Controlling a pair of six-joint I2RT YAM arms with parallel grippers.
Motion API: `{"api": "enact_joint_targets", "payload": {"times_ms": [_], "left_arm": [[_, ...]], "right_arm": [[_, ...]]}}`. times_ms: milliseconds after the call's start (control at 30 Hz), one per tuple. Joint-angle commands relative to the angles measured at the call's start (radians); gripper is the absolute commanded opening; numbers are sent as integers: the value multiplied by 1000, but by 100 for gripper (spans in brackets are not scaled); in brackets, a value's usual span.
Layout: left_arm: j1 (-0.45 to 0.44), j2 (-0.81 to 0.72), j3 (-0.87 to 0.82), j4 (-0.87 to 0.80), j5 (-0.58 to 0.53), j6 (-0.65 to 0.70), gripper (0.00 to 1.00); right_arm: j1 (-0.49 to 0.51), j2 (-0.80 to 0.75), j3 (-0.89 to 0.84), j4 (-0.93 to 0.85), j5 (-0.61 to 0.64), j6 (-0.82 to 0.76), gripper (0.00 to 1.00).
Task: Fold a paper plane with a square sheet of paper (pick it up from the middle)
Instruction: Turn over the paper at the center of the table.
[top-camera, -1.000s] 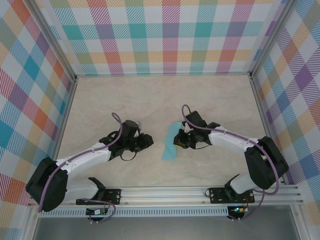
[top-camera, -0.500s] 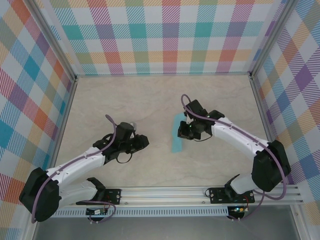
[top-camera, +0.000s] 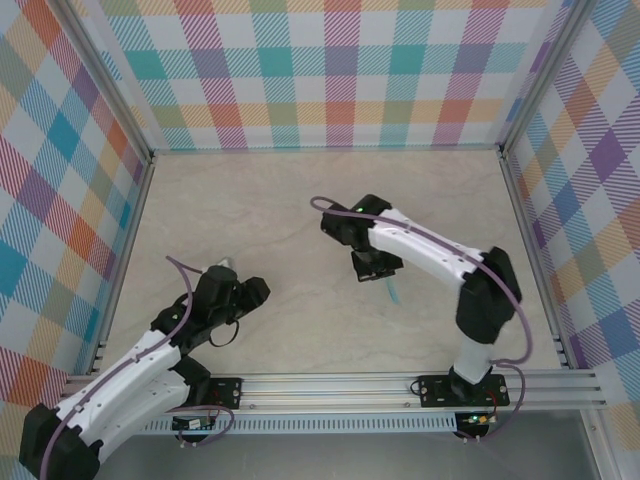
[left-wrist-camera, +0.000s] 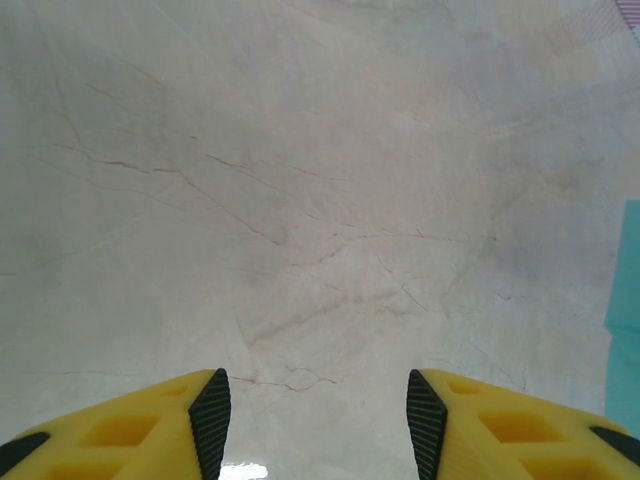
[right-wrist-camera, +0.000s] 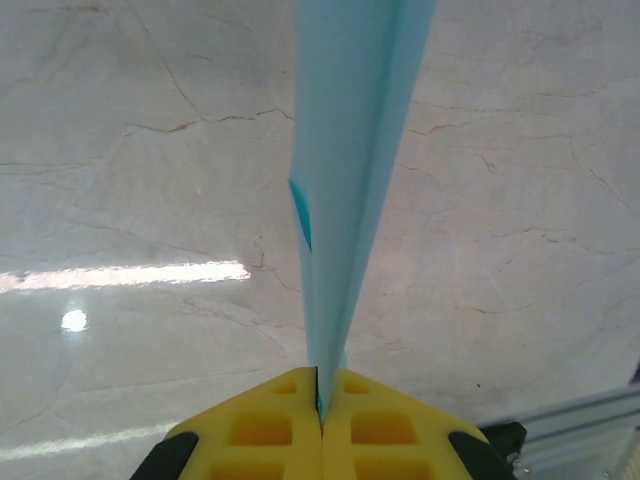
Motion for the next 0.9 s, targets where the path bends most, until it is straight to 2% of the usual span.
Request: {"api": "enact_joint_targets", "payload": {"times_ms": [0,167,233,300,400,633,667,867], "left_arm": [[19,-87,-25,-105,-66,-3,54],[25,-176,-31,-174,-104,-18,57],[29,-188,-25,-194,-106,-21,57],[31,-189,-23,-213,-108,-29,58],[34,-193,-27,-217,-100,-48,58],[39,-200,-47,-180,-66,-90,59],[39,-198,-47,-175,-60,-90,59],[42,-155,-32,-135,-24,-50,61]], "right_arm": [[54,155,95,-102,50,73,8],[88,330,221,46,-113,46,16],[88,343,226,120,-171,35,19],[87,341,220,177,-222,33,29],[88,324,200,242,-285,19,32],[61,185,14,451,-438,46,43],[49,162,-15,473,-456,51,43],[-4,-80,-262,677,-468,74,46]]}}
